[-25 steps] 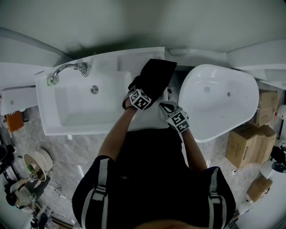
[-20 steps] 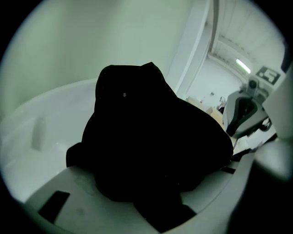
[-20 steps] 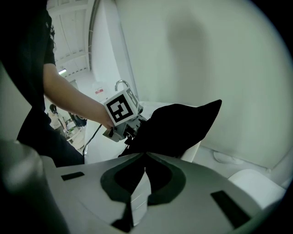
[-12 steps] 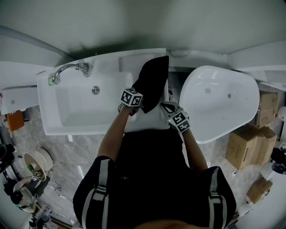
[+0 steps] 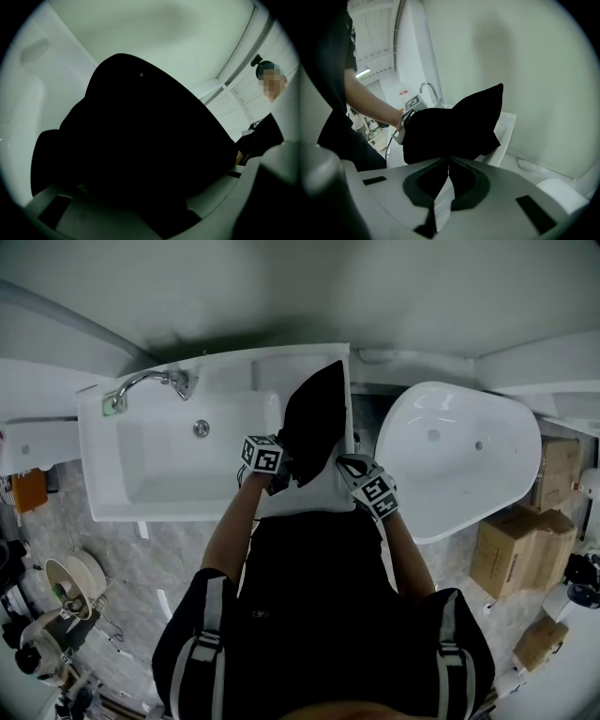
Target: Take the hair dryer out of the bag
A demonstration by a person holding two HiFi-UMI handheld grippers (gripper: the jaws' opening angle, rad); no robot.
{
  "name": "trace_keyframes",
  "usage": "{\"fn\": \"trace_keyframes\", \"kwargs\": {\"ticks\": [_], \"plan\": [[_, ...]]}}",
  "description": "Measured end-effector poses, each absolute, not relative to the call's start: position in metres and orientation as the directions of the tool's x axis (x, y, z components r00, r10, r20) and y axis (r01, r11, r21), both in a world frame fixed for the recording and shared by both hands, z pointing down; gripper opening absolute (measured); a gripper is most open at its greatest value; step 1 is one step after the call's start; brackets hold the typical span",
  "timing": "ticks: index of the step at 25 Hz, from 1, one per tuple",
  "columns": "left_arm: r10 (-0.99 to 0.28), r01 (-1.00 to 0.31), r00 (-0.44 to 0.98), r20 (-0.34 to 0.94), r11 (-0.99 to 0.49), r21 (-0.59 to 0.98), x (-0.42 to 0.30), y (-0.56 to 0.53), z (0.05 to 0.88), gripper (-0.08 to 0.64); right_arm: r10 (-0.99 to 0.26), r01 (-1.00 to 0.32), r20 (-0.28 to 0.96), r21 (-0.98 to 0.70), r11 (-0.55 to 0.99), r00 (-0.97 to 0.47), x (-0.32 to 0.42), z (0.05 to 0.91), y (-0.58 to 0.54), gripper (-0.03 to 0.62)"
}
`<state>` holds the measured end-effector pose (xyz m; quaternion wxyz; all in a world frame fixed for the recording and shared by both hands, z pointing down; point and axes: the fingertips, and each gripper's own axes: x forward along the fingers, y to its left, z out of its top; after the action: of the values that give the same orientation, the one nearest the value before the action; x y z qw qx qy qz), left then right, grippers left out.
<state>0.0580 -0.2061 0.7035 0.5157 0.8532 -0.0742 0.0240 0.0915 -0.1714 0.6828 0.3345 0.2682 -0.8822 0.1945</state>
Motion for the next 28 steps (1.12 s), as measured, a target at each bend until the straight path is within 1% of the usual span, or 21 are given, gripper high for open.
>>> {"fn": "trace_keyframes", "kwargs": {"ticks": [4, 11, 15, 19, 23, 28], "plan": [[-0.081, -0.090, 0.995, 0.058, -0.488, 0.868, 0.057, -0.196, 0.683, 0.198, -0.361, -0.609, 0.695, -0.139, 0.781, -0.622, 0.100, 0.677, -0.176, 0.060], [-0.099, -0.088, 0.994, 0.042, -0.532, 0.842, 0.041, -0.182, 0.662, 0.198, -0.419, -0.614, 0.656, -0.087, 0.784, -0.628, 0.116, 0.647, -0.202, 0.066], [-0.111, -0.097, 0.993, 0.042, -0.550, 0.830, 0.030, -0.172, 0.656, 0.198, -0.463, -0.619, 0.585, -0.087, 0.780, -0.666, 0.113, 0.612, -0.225, 0.112], [-0.113, -0.098, 0.993, 0.041, -0.565, 0.819, 0.021, -0.160, 0.650, 0.198, -0.484, -0.605, 0.474, -0.138, 0.784, -0.736, 0.092, 0.574, -0.244, 0.150], [-0.118, -0.106, 0.992, 0.045, -0.581, 0.807, 0.011, -0.148, 0.648, 0.198, -0.456, -0.555, 0.358, -0.258, 0.790, -0.815, 0.064, 0.547, -0.249, 0.193], [-0.124, -0.119, 0.991, 0.055, -0.595, 0.795, 0.000, -0.134, 0.645, 0.198, -0.426, -0.521, 0.325, -0.314, 0.794, -0.844, 0.040, 0.535, -0.253, 0.256]]}}
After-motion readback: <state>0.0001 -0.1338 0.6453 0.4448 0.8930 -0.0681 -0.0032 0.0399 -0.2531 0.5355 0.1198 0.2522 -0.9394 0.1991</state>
